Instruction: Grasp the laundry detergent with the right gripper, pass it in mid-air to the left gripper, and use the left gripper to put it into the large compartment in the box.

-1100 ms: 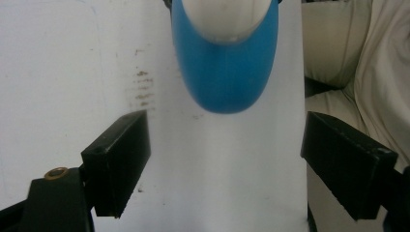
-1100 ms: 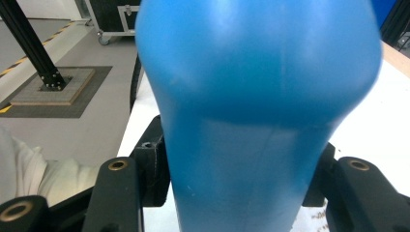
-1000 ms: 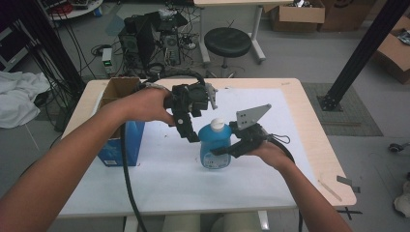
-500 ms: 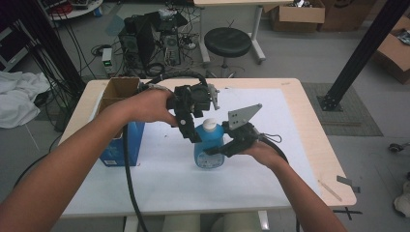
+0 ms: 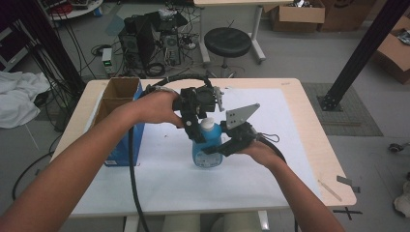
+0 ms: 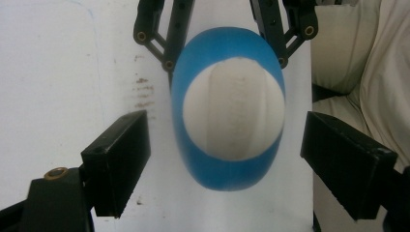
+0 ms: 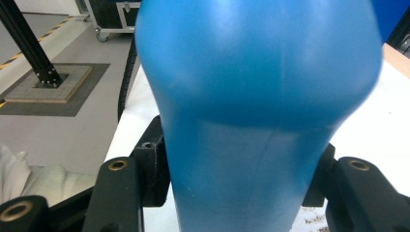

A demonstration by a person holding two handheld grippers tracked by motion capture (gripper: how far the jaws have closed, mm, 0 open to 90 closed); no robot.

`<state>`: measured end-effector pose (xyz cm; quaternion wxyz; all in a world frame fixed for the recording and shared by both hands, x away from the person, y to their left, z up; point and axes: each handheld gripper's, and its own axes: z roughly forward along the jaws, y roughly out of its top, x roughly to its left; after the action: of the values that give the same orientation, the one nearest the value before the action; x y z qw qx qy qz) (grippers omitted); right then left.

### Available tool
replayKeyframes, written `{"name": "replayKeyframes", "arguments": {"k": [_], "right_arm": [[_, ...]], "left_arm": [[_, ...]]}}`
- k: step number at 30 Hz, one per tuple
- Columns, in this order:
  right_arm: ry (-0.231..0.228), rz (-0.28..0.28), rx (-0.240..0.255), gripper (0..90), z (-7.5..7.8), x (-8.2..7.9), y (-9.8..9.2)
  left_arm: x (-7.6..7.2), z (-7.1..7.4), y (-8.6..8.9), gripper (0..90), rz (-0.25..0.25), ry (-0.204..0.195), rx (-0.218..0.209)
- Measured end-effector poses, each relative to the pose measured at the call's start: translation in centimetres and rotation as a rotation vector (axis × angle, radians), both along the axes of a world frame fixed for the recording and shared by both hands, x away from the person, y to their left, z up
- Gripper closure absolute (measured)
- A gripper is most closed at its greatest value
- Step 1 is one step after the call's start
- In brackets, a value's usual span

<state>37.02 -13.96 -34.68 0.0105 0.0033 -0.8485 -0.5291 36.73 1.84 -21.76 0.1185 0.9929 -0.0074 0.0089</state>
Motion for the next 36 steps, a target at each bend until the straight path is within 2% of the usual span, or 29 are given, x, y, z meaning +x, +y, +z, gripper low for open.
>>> {"name": "replayKeyframes", "arguments": {"k": [23, 36], "right_arm": [[-0.002, -0.003, -0.001, 44.0, 0.4, 0.1, 0.3], [-0.003, -0.005, -0.001, 44.0, 0.4, 0.1, 0.3]], "left_arm": [[0.5, -1.8, -1.1, 19.0, -0.005, 0.031, 0.017], [0.6, -2.2, -1.4, 20.2, -0.015, 0.032, 0.017]]}}
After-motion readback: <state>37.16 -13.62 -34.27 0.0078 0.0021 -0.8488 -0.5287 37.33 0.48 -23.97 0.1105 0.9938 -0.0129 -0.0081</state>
